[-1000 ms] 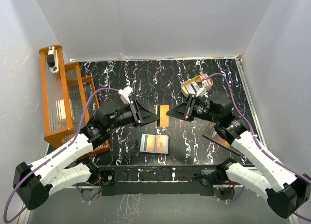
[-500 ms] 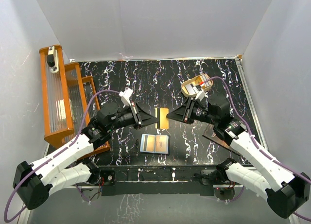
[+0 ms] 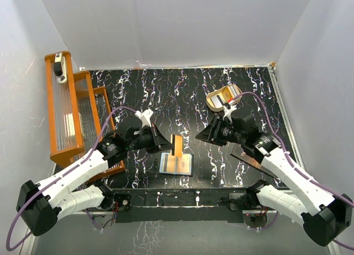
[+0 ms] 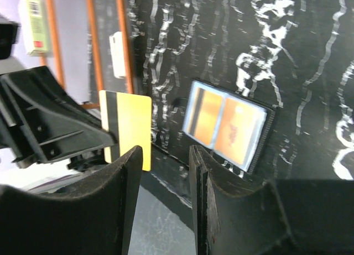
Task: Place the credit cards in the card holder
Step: Pick up the credit card from the storage box.
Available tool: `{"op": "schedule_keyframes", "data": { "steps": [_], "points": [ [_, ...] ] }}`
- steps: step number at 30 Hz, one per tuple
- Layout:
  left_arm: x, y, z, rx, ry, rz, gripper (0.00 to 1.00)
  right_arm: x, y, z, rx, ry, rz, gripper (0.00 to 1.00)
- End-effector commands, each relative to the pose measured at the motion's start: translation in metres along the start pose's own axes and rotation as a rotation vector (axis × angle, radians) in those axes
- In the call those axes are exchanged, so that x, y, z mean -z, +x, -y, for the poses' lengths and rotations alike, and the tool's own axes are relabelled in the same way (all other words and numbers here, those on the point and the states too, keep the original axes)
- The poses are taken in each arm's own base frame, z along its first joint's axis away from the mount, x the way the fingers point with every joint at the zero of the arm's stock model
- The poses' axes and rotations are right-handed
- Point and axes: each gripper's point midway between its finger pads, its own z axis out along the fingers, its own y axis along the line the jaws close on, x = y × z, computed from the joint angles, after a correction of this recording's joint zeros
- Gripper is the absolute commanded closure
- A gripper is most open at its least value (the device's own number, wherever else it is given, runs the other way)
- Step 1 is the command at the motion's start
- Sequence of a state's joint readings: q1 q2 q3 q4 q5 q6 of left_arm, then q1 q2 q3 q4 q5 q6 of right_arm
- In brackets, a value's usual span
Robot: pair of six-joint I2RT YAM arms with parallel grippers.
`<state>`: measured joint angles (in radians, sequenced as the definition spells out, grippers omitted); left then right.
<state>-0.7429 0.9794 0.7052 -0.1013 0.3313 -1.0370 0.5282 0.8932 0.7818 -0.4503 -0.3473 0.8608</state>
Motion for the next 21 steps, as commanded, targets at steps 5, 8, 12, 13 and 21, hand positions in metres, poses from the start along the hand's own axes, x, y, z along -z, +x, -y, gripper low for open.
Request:
{"op": "schedule_keyframes", "data": {
  "steps": [5,8,12,13,21],
  "points": [
    [-0.006,0.021,-0.035,-0.070,-0.114,-0.107,1.00,-0.016,0.010,0.043,-0.011,0.158,-0.024,0.61],
    [-0.014,0.033,-0.054,-0.059,-0.151,-0.168,1.00,-0.025,0.020,0.057,-0.030,0.186,-0.059,0.60],
    [-0.022,0.043,-0.064,-0.044,-0.144,-0.207,1.00,-0.037,0.032,0.068,-0.034,0.219,-0.103,0.57],
    [-0.023,0.043,-0.068,-0.045,-0.153,-0.207,1.00,-0.039,0.035,0.070,-0.035,0.227,-0.110,0.57],
    [-0.027,0.049,-0.089,-0.047,-0.222,-0.234,1.00,-0.064,0.059,0.080,-0.032,0.260,-0.173,0.55]
  ]
}}
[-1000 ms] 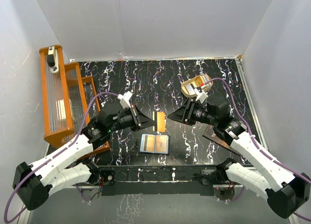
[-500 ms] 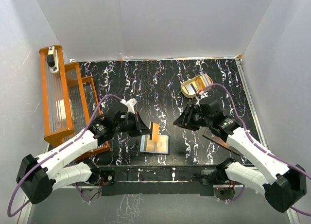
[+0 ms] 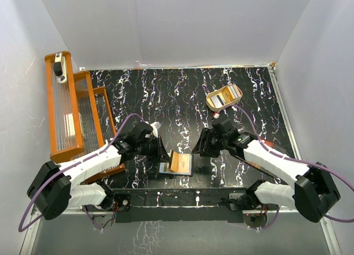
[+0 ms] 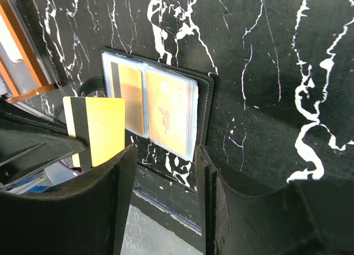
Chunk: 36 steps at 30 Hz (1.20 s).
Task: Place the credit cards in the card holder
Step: Pick up the credit card from the storage box, then insert the credit card into the card holder.
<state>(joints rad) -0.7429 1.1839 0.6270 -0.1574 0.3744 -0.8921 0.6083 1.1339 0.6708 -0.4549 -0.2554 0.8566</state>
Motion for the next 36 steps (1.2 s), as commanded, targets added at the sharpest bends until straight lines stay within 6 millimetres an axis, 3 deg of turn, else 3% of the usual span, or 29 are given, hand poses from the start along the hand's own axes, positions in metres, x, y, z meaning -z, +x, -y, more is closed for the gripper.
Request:
{"op": "schedule_keyframes", "data": {
  "steps": [1,10,20,29,36],
  "points": [
    [-0.001,0.003,0.000,-0.024,0.012,-0.016,1.00,-0.016,-0.004,-0.012,0.025,-0.022,0.025,0.55],
    [-0.006,0.004,-0.012,0.043,-0.027,0.011,1.00,-0.044,0.001,-0.009,0.062,0.056,-0.023,0.58],
    [-0.011,0.005,-0.016,0.053,-0.030,0.001,1.00,-0.070,0.013,0.009,0.135,0.141,-0.076,0.59],
    [-0.014,0.007,-0.021,0.061,-0.045,-0.008,1.00,-0.073,0.019,0.027,0.206,0.192,-0.093,0.77],
    [-0.016,0.006,-0.024,0.081,-0.041,-0.012,1.00,-0.076,0.023,0.030,0.225,0.190,-0.102,0.83]
  ]
}}
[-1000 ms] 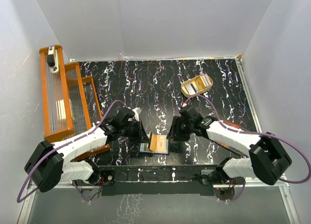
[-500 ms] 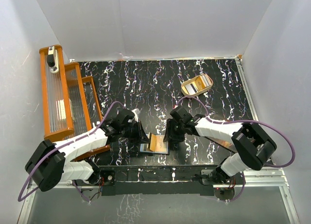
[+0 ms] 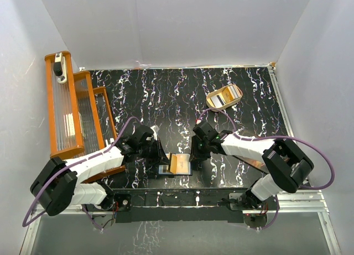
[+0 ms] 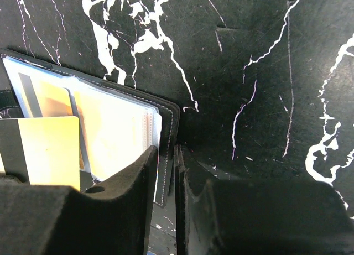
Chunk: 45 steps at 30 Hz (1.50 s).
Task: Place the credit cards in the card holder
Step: Insert the credit card into the card holder.
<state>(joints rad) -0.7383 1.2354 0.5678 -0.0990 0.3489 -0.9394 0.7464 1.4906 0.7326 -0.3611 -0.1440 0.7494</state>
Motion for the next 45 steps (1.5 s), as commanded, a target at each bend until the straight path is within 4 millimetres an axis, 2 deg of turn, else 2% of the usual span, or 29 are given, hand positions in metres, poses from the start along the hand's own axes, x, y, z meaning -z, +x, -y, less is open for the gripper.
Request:
{"op": "schedule_keyframes", "data": {
  "steps": [1,12,20,23,26,32,38,41,45],
  "points": [
    [-0.002,0.001,-0.001,0.013,0.014,-0.009,1.00,-0.008,-0.004,0.002,0.042,0.014,0.027,0.83],
    [-0.002,0.001,-0.007,0.034,-0.014,-0.010,1.00,-0.008,0.000,0.004,0.052,0.034,0.014,0.84],
    [0.014,-0.011,0.011,0.025,-0.008,0.029,1.00,0.026,-0.029,-0.034,0.063,-0.003,0.109,0.79],
    [0.015,-0.014,0.010,0.030,-0.015,0.041,1.00,0.027,-0.029,-0.041,0.046,-0.007,0.110,0.71],
    [0.014,-0.014,0.009,0.037,-0.011,0.038,1.00,0.022,-0.026,-0.044,0.046,0.006,0.102,0.69],
    [0.011,-0.009,0.002,0.041,-0.017,0.017,1.00,0.009,-0.022,-0.034,0.049,0.080,0.085,0.71],
    [0.008,-0.006,0.002,0.031,0.012,0.004,1.00,-0.003,-0.010,-0.008,0.069,0.182,0.043,0.74],
    [0.004,-0.003,-0.002,0.037,0.006,-0.009,1.00,-0.006,-0.006,-0.002,0.072,0.200,0.033,0.79],
    [0.003,-0.002,-0.007,0.043,-0.011,-0.012,1.00,-0.005,-0.004,0.000,0.071,0.199,0.038,0.81]
  ]
}}
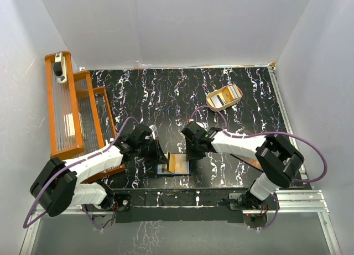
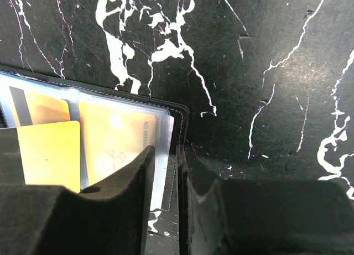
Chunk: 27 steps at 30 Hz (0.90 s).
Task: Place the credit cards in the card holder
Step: Insert the credit card into the card holder.
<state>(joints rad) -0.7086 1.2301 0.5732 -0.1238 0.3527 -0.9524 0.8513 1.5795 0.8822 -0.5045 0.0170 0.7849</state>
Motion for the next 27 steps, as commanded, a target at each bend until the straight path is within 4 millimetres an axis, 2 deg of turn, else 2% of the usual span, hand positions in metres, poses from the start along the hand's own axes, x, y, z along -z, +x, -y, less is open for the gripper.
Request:
{"op": "schedule_keyframes", "data": {
  "steps": [1,9,27],
  "points": [
    [-0.001,0.004,-0.004,0.004,0.000,-0.020,1.00,-0.003,0.000,0.012,0.015,0.056,0.024,0.81],
    [-0.006,0.007,-0.005,0.020,0.022,-0.027,1.00,-0.004,0.003,0.012,0.016,0.048,0.026,0.81],
    [-0.017,0.006,-0.026,0.022,-0.051,-0.016,1.00,-0.005,0.017,0.014,0.006,0.039,0.012,0.81]
  ]
}}
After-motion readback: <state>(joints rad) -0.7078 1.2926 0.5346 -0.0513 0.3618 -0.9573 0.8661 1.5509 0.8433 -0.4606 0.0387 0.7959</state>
